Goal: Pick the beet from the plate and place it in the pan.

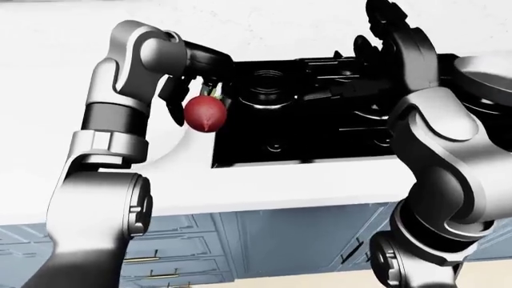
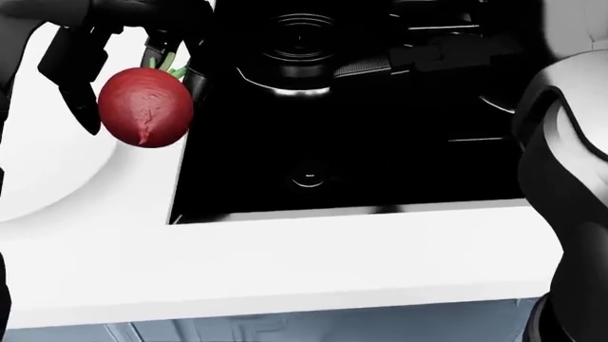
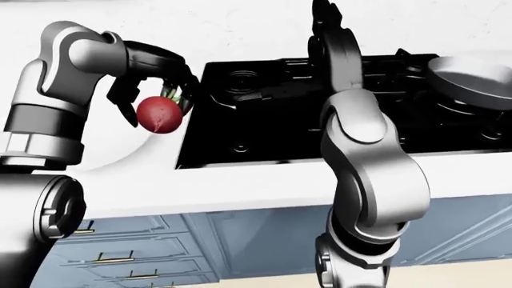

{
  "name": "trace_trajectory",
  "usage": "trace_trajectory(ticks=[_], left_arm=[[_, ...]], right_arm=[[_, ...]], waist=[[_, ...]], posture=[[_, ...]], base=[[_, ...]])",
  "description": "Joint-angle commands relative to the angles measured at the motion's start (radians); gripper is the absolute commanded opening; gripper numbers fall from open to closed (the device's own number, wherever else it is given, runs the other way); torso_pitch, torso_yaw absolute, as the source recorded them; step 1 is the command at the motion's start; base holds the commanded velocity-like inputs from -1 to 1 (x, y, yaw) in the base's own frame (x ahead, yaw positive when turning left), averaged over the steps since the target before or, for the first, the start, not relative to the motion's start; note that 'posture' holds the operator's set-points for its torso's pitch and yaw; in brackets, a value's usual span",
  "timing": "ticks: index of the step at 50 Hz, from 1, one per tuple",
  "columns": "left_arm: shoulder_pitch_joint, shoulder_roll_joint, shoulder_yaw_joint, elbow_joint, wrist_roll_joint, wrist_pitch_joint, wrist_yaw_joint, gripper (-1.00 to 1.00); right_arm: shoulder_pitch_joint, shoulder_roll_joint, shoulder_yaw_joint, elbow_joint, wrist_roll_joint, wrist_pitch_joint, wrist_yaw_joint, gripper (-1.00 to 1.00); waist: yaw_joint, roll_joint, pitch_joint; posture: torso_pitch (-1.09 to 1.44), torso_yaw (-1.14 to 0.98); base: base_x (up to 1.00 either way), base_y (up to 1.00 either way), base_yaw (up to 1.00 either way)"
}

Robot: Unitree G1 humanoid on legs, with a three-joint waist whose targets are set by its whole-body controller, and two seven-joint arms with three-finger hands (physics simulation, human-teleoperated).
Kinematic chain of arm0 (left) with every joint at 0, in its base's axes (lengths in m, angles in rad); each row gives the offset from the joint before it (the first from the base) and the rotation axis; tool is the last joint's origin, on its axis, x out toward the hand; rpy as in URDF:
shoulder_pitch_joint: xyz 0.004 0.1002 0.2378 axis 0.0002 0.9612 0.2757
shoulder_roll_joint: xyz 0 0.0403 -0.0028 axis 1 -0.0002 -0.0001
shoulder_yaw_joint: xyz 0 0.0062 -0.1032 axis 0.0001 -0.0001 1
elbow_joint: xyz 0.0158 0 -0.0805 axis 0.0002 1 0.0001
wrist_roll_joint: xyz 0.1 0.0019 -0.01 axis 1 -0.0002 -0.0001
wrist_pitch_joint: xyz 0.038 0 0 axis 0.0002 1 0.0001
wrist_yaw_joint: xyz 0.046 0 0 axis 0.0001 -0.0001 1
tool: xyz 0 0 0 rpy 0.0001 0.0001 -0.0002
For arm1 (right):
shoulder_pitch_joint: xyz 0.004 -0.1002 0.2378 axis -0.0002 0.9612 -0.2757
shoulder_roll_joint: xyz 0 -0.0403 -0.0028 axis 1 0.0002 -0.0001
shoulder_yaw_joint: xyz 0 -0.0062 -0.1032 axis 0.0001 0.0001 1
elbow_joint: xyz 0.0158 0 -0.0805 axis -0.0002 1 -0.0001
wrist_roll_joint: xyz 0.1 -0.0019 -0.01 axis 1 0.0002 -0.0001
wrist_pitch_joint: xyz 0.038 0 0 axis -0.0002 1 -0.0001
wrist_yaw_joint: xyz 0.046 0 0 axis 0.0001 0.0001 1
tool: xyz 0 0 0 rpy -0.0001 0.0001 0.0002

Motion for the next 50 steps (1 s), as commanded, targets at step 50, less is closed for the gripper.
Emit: trace_trajectory(ticks=[50], left_arm=[[-0.044,0.015,0.017,-0.022,-0.010,0.003,0.014,-1.00]], right_arm=[[-0.025,-0.004,-0.002,-0.012,0.004,-0.040,0.005,1.00]], waist=[[-0.001,-0.062,-0.041]], posture=[[0.00,0.00]], base=[[0.00,-0.07,0.00]])
